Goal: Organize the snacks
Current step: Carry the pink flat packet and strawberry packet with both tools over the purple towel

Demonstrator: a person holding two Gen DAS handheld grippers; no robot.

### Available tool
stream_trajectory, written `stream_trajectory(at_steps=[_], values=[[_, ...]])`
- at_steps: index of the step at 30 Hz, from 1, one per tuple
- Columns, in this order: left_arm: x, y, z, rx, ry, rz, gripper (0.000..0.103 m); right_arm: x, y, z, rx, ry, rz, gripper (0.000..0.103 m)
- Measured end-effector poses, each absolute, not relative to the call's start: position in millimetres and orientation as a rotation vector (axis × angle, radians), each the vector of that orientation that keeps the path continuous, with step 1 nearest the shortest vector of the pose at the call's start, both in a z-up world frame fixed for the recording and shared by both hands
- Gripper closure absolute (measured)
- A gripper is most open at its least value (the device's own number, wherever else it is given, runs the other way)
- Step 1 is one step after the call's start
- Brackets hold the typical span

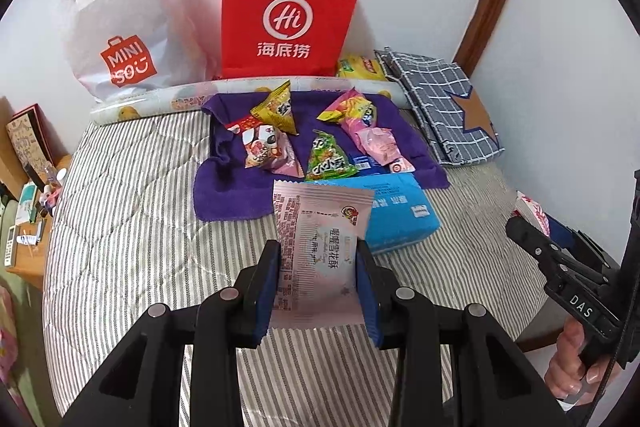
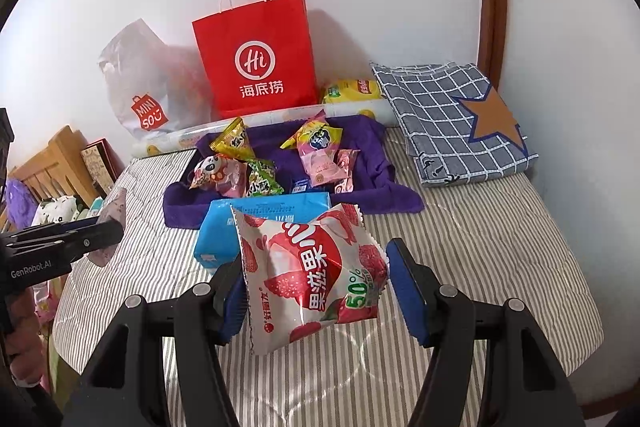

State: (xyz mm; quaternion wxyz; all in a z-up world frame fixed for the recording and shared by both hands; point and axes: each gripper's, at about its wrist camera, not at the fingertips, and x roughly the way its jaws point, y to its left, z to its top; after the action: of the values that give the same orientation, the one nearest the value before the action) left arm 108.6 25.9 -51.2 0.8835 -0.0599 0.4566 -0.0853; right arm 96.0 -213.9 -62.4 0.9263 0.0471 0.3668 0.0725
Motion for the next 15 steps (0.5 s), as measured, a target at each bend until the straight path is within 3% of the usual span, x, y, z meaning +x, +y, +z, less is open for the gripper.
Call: stream_trajectory(at_steps=[15], values=[[159, 39, -54, -0.162, 0.955, -0.144, 0.068, 153, -203, -55, 0.07, 0.754, 0.173, 0.04]])
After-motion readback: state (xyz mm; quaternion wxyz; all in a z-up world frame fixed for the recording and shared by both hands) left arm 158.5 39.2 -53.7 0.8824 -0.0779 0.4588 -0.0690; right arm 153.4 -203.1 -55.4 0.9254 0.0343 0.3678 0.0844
